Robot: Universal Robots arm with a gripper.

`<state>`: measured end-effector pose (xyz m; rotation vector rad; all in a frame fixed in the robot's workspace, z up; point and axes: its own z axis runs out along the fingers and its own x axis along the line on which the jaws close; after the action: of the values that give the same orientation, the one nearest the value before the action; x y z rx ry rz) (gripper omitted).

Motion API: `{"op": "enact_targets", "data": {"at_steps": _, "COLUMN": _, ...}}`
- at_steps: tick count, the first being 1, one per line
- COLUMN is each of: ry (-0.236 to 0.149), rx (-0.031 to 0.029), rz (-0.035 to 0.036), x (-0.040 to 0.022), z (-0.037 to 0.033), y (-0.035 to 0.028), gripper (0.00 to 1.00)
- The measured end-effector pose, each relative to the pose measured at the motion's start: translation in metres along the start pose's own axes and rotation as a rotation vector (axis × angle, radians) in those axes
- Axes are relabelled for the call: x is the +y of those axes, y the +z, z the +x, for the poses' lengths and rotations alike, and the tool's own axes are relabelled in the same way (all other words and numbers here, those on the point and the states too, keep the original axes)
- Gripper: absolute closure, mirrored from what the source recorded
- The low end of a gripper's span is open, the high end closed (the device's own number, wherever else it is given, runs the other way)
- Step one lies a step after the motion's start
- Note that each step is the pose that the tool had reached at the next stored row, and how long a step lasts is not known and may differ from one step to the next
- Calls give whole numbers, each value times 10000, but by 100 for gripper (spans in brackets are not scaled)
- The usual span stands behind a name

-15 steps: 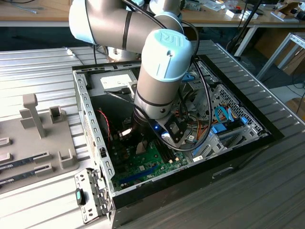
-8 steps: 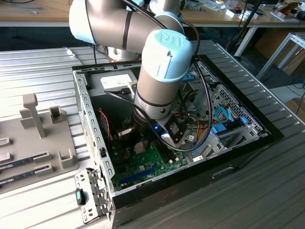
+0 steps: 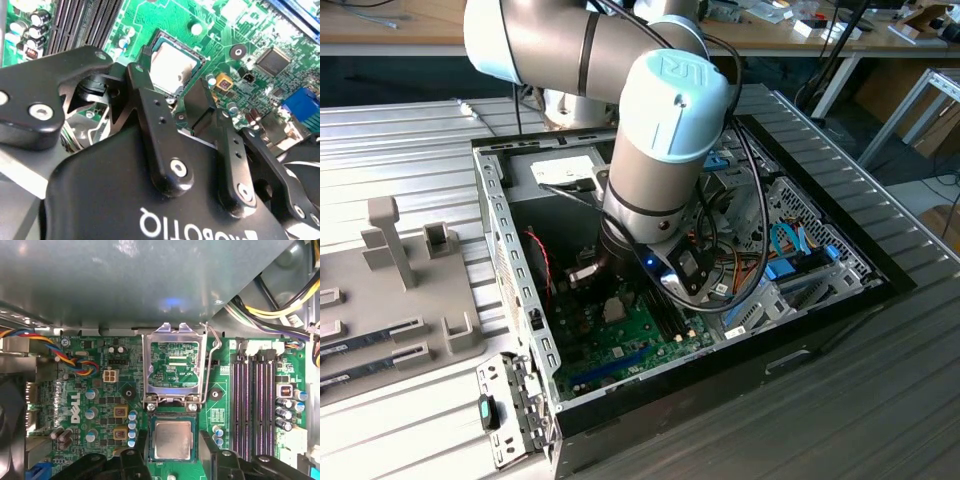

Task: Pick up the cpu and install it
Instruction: 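Place the cpu into insertion slot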

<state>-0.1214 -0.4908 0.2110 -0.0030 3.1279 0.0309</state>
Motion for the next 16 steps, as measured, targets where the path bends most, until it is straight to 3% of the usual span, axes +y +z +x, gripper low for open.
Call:
{"op": "enact_targets", "data": {"at_steps": 3, "ry": -2, "rx": 12, "rz": 2, "x": 33, "z": -17, "y": -1, "gripper": 49}}
{"op": "enact_targets", "data": {"at_steps": 7, "ry": -3, "rx": 50, "rz": 1, "x": 53, "z": -78, "y": 0, "gripper": 67}}
{"op": "enact_targets", "data": {"at_steps": 8, "ry": -2, "rx": 69, "rz": 0, "x": 53, "z": -102, "y": 1, "gripper": 67}}
{"op": "enact_targets", "data": {"at_steps": 12, "ry": -1, "rx": 291, "rz": 1, "x": 52, "z": -287, "y": 3, "gripper": 89}}
{"op": "enact_targets", "data": {"at_steps": 13, "ry": -1, "rx": 363, "rz": 1, "x": 52, "z": -344, "y": 4, "gripper": 89}}
{"op": "enact_targets", "data": {"at_steps": 16, "ry": 1, "rx": 484, "rz": 0, "x": 52, "z": -473, "y": 6, "gripper": 89}}
